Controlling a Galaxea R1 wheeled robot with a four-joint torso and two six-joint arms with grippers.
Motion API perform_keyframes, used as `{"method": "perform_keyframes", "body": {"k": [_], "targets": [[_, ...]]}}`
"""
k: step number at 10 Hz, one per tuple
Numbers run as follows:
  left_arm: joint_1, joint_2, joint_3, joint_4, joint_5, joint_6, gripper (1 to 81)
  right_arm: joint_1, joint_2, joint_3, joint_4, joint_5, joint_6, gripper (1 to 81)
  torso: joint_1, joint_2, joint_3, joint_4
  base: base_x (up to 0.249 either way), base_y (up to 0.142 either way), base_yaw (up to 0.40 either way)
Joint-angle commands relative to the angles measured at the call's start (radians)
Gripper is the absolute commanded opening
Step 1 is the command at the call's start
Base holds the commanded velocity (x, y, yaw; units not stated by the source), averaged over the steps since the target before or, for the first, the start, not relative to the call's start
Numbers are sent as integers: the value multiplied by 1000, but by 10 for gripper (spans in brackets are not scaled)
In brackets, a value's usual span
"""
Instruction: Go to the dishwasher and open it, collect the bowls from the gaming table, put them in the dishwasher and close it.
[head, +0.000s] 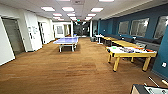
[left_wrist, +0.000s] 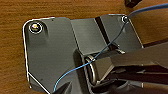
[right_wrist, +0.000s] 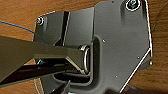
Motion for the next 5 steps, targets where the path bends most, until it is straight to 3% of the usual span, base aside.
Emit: {"method": "perform_keyframes", "body": {"k": [1, 5], "targets": [[-48, -4, 5, 1, 43, 1, 811, 51, -3, 3, 4, -51, -1, 811, 0, 0, 0, 0, 239, 0, 0], [-44, -6, 5, 1, 40, 1, 811, 56, -5, 3, 4, -51, -1, 811, 0, 0, 0, 0, 239, 0, 0]]}}
